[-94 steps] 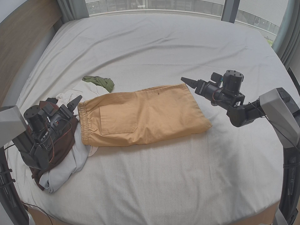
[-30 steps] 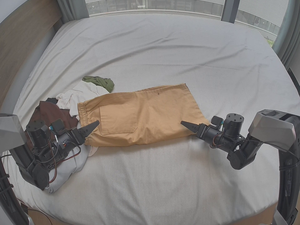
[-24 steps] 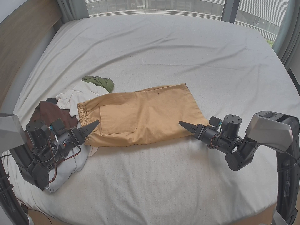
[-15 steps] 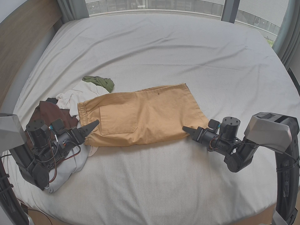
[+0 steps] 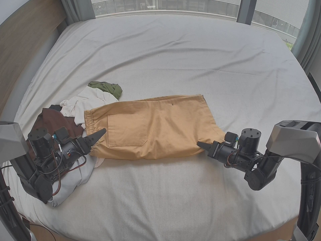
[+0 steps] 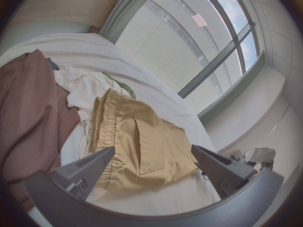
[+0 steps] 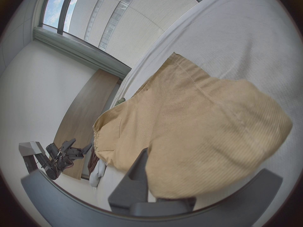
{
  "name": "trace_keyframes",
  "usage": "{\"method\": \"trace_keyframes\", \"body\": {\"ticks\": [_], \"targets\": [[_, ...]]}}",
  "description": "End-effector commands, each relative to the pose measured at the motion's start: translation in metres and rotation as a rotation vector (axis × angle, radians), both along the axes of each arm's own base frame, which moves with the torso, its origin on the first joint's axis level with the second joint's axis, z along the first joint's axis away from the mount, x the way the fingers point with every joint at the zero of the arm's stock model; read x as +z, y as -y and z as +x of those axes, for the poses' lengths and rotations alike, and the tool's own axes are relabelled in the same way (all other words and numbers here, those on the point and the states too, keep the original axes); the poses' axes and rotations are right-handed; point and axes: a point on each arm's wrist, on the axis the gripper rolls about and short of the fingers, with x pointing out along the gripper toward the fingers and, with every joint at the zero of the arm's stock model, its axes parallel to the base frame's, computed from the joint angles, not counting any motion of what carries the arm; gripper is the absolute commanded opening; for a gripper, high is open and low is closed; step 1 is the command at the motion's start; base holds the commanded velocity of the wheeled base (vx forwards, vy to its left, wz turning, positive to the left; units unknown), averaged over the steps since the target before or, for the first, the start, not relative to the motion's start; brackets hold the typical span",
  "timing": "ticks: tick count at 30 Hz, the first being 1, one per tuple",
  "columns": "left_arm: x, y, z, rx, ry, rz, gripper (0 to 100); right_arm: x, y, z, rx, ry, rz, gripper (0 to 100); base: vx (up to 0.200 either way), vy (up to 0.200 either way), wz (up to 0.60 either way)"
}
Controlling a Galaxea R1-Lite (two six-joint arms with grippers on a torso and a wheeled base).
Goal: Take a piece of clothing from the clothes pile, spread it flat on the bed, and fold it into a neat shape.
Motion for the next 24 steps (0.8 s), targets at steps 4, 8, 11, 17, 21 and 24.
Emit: {"method": "trace_keyframes", "body": {"ticks": [4, 8, 11, 17, 21, 24], "targets": [[0.001, -0.001, 0.000, 0.004, 0.000, -0.005, 100, 0.009, 0.009, -0.036, 0.022, -0.008, -0.048, 0, 0.000, 0.000, 0.00], [0.001, -0.001, 0.000, 0.001, 0.001, -0.007, 100, 0.007, 0.016, -0.055, 0.030, -0.021, -0.084, 0, 0.000, 0.000, 0.00], [0.001, 0.000, 0.001, 0.001, -0.001, -0.008, 100, 0.007, 0.023, -0.072, 0.037, -0.040, -0.122, 0, 0.000, 0.000, 0.00], [0.000, 0.000, 0.001, 0.000, -0.003, -0.009, 100, 0.005, 0.040, -0.102, 0.047, -0.069, -0.214, 0, 0.000, 0.000, 0.00], [0.000, 0.000, 0.000, -0.002, -0.006, -0.008, 100, 0.002, 0.053, -0.113, 0.027, -0.091, -0.254, 0, 0.000, 0.000, 0.00], [0.000, 0.000, 0.000, -0.002, -0.006, -0.008, 100, -0.001, 0.061, -0.118, 0.015, -0.110, -0.277, 0, 0.000, 0.000, 0.00]]}}
